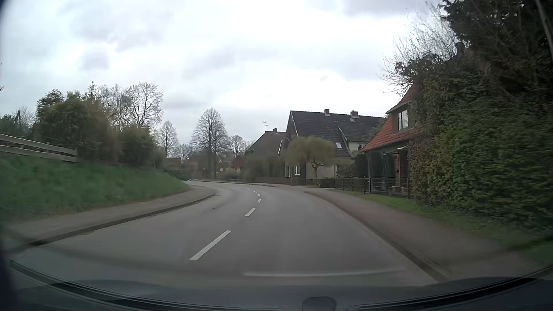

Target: Follow the waypoints while adhering to traffic rules and regulations

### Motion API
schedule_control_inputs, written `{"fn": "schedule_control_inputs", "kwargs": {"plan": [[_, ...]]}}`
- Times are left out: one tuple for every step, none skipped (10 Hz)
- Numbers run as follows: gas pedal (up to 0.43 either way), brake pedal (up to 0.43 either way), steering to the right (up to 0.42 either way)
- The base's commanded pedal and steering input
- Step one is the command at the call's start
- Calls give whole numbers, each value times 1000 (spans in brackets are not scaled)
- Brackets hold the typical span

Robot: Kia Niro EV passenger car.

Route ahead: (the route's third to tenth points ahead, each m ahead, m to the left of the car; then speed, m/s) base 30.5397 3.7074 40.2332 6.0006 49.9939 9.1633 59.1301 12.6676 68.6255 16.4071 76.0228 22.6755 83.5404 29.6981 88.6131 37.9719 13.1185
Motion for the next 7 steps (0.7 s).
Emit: {"fn": "schedule_control_inputs", "kwargs": {"plan": [[150, 0, 10], [150, 0, 10], [150, 0, 9], [150, 0, 5], [150, 6, -2], [150, 6, -12], [150, 6, -19]]}}
